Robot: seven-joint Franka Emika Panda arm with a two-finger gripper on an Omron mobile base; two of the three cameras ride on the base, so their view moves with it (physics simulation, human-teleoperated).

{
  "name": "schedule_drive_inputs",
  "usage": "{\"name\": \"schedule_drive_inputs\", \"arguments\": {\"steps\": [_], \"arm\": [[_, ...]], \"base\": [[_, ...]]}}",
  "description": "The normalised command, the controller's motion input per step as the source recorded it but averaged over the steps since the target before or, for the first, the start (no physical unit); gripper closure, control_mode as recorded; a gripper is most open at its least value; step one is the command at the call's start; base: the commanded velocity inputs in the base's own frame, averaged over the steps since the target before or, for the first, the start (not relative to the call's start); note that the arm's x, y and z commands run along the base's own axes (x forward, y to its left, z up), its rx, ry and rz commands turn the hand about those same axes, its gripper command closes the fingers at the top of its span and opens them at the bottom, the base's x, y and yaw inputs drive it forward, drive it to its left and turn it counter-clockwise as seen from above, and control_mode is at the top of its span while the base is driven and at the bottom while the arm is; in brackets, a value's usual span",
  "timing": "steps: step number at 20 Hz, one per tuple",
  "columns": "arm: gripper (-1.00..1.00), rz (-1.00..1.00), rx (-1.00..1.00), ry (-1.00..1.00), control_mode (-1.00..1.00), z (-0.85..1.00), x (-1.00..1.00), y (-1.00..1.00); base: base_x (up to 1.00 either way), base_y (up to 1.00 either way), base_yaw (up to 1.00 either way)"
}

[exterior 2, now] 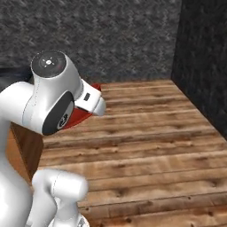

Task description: Take the smaller bowl and place it next to the appetizer plate on the dining counter , and place the larger bowl next to the plate with cooked food.

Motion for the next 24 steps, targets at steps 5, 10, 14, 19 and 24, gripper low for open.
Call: {"name": "schedule_drive_inputs", "arguments": {"steps": [5,10,14,19,24], "arm": [[1.0,0.0,0.0,0.0,1.0,0.0,0.0,0.0],[1.0,0.0,0.0,0.0,1.0,0.0,0.0,0.0],[1.0,0.0,0.0,0.0,1.0,0.0,0.0,0.0],[1.0,0.0,0.0,0.0,1.0,0.0,0.0,0.0],[1.0,0.0,0.0,0.0,1.0,0.0,0.0,0.0]], "base": [[1.0,-0.41,0.55],[1.0,-0.53,0.39],[1.0,-0.61,0.24],[1.0,-0.58,0.15],[1.0,-0.36,0.2]]}}
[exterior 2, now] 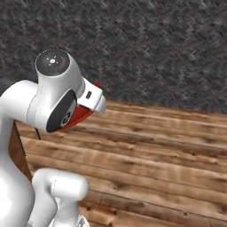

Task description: Take the smaller bowl and place it next to the appetizer plate on the dining counter , and place the larger bowl next to the plate with cooked food.

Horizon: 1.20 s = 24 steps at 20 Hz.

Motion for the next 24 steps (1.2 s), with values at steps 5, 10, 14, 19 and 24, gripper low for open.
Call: {"name": "schedule_drive_inputs", "arguments": {"steps": [5,10,14,19,24], "arm": [[1.0,0.0,0.0,0.0,1.0,0.0,0.0,0.0],[1.0,0.0,0.0,0.0,1.0,0.0,0.0,0.0],[1.0,0.0,0.0,0.0,1.0,0.0,0.0,0.0],[1.0,0.0,0.0,0.0,1.0,0.0,0.0,0.0],[1.0,0.0,0.0,0.0,1.0,0.0,0.0,0.0]], "base": [[1.0,-0.17,0.39],[1.0,-0.09,0.51],[1.0,-0.32,0.55],[1.0,-0.55,0.49],[1.0,-0.65,0.44]]}}
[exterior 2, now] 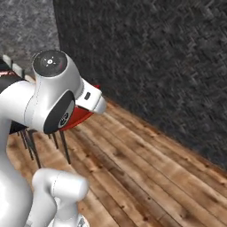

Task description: Take the smaller bowl and place it next to the appetizer plate on the dining counter , and place the larger bowl next to the plate with cooked food.

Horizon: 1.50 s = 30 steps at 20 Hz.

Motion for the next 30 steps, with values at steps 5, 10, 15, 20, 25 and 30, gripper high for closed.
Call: {"name": "schedule_drive_inputs", "arguments": {"steps": [5,10,15,20,25,30], "arm": [[1.0,0.0,0.0,0.0,1.0,0.0,0.0,0.0],[1.0,0.0,0.0,0.0,1.0,0.0,0.0,0.0],[1.0,0.0,0.0,0.0,1.0,0.0,0.0,0.0],[1.0,0.0,0.0,0.0,1.0,0.0,0.0,0.0],[1.0,0.0,0.0,0.0,1.0,0.0,0.0,0.0],[1.0,0.0,0.0,0.0,1.0,0.0,0.0,0.0]], "base": [[1.0,-0.66,0.43],[1.0,-0.61,0.44],[1.0,-0.53,0.45],[1.0,-0.45,0.44],[1.0,-0.29,0.41],[1.0,-0.2,0.44]]}}
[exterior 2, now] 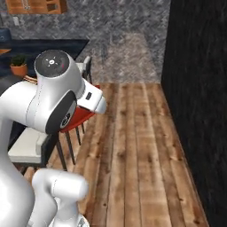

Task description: Take the smaller bowl and place it next to the appetizer plate on the dining counter , and place the larger bowl next to the plate with cooked food.

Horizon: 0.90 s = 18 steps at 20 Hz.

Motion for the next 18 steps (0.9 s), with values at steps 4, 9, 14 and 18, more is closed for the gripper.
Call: {"name": "schedule_drive_inputs", "arguments": {"steps": [4,9,14,18], "arm": [[1.0,0.0,0.0,0.0,1.0,0.0,0.0,0.0],[1.0,0.0,0.0,0.0,1.0,0.0,0.0,0.0],[1.0,0.0,0.0,0.0,1.0,0.0,0.0,0.0],[1.0,0.0,0.0,0.0,1.0,0.0,0.0,0.0]], "base": [[1.0,-0.23,0.45],[1.0,-0.37,0.46],[1.0,-0.48,0.45],[1.0,-0.44,0.43]]}}
